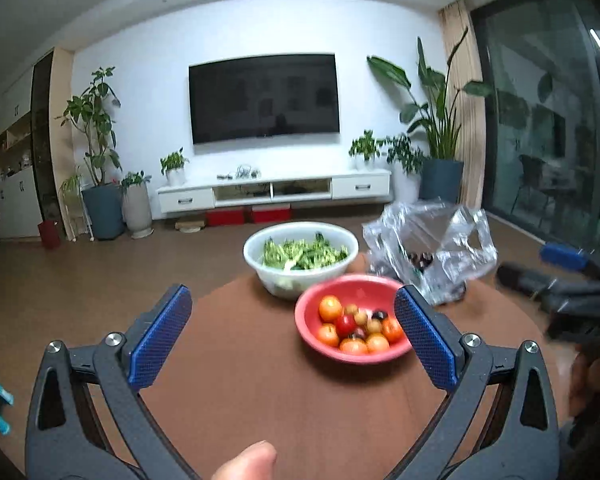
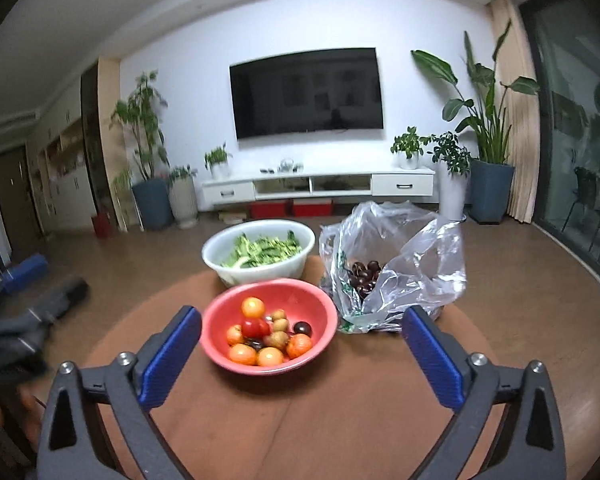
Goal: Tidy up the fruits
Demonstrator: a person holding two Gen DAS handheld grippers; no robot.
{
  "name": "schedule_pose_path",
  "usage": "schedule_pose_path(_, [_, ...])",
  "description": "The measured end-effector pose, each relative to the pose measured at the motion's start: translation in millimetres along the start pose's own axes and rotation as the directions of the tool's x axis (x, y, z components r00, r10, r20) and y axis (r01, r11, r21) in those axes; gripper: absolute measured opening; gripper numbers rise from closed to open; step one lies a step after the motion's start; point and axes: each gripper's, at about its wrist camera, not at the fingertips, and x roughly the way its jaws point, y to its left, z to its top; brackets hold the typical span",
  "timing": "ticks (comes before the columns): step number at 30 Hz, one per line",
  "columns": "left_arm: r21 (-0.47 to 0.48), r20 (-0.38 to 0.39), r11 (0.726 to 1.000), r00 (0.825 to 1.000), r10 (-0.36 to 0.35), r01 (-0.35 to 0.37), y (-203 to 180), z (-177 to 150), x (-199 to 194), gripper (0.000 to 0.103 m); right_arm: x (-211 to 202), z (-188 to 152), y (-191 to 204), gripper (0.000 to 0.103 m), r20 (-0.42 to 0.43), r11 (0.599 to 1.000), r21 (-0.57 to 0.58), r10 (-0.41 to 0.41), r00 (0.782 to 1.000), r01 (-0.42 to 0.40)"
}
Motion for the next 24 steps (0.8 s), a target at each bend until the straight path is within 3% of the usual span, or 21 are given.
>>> schedule_pose_path(8, [-0.042, -0.188, 0.999, 0.982, 0.023, -0.032, -14.2, -43.9, -28.8, 0.103, -46.8, -20.0, 14.2, 0.103, -0.061, 0.998, -0.061, -0.039, 0.997, 0.035])
schedule_pose_path(14, [-0.086, -0.329, 0.995, 0.944, 0.013, -0.043, -18.9, -73.4, -24.0, 0.103, -54.8, -46.9, 15.1, 0.103, -0.119, 0.993, -0.07, -0.103, 0.988, 0.095])
schedule_pose_path(24, [-0.044, -0.413, 0.998, 0.91, 0.031, -0.054, -30.6, -103.4, 0.2, 0.103, -36.0, -81.1, 15.8, 0.103, -0.246, 0.994, -0.042, -0.105, 0.963, 0.097])
